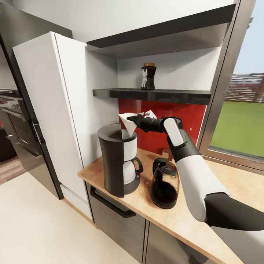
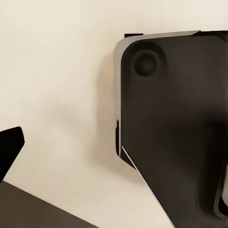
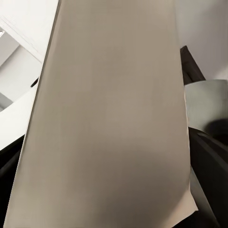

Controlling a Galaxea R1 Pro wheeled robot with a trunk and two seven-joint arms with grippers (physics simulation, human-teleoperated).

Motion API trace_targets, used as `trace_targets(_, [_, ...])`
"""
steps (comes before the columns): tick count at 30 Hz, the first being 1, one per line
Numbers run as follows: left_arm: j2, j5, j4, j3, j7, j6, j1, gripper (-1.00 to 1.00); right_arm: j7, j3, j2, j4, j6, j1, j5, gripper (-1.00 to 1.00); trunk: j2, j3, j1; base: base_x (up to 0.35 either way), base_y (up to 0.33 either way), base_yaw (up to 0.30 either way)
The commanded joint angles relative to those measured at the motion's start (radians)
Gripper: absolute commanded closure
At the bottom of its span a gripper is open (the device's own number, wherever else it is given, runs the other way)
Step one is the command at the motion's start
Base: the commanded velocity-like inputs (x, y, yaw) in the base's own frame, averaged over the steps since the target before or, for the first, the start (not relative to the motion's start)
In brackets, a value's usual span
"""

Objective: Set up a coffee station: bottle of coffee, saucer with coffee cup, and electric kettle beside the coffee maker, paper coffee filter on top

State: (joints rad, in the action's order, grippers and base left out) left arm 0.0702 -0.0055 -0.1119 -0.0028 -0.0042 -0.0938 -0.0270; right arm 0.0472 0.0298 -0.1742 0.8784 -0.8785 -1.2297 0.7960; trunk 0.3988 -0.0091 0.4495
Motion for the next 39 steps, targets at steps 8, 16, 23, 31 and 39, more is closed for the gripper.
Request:
trace_targets(8, [-0.001,-0.001,-0.002,0.000,0.000,-0.001,-0.001,-1.00,0.006,-0.001,0.000,-0.001,-0.003,0.002,-0.006,1.00,0.001,-0.001,0.000,0.000,0.000,0.000])
trace_targets(16, [-0.001,-0.001,-0.002,-0.001,0.000,-0.001,-0.001,-1.00,0.006,0.001,0.000,-0.028,-0.002,0.003,-0.006,1.00,0.001,-0.001,0.000,0.000,0.000,0.000])
trace_targets(23, [-0.001,-0.001,-0.002,-0.001,0.000,-0.001,-0.001,-1.00,0.072,0.001,0.000,-0.044,0.071,0.003,-0.011,1.00,0.001,-0.001,0.000,0.000,0.000,0.000])
trace_targets(31, [-0.001,-0.001,-0.002,0.000,0.000,-0.001,-0.001,-1.00,0.088,0.001,0.000,-0.086,0.078,0.003,-0.014,1.00,0.001,-0.001,0.000,0.030,0.012,0.000])
trace_targets(39, [-0.002,-0.001,-0.002,-0.002,0.000,-0.001,-0.001,-1.00,0.088,0.001,0.000,-0.105,0.079,0.003,-0.015,1.00,0.001,-0.001,0.000,0.032,0.016,0.000])
